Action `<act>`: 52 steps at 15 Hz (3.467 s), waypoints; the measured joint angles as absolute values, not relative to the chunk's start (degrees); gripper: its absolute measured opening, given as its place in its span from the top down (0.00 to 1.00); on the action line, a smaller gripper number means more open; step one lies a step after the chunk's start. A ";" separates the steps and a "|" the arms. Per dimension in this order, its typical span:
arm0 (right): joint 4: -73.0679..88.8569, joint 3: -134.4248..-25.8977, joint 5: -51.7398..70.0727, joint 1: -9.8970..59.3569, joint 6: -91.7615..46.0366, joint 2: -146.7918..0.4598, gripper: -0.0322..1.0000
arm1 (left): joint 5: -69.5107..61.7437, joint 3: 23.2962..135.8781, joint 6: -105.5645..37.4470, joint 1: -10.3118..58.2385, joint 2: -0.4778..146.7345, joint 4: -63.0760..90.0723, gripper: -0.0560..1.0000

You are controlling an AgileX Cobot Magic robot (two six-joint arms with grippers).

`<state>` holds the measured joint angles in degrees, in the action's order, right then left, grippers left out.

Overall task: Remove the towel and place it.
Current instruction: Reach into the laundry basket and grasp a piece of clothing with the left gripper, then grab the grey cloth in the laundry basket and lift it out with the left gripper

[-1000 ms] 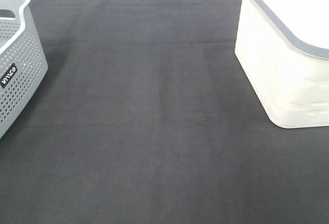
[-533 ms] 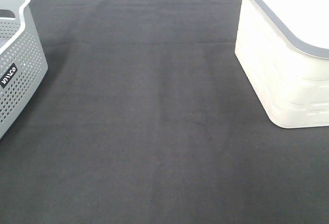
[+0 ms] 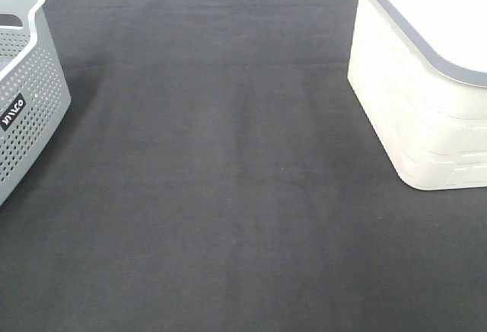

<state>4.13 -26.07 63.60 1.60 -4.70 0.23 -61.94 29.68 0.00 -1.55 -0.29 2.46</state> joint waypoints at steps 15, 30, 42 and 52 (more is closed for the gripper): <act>4.13 -26.07 63.60 1.60 -4.70 0.23 0.25 | -67.44 47.67 -4.53 -1.55 20.86 2.52 0.03; 4.13 -26.07 63.60 1.60 -4.70 0.23 0.25 | -69.61 78.95 -38.27 -1.55 69.16 0.00 0.03; 4.13 -26.07 63.60 1.60 -4.70 0.23 0.25 | -58.38 79.18 -63.20 -16.44 87.49 -4.13 0.03; 4.13 -26.07 63.60 1.60 -4.70 0.23 0.25 | -41.08 79.18 -68.18 -15.93 103.59 -5.21 0.13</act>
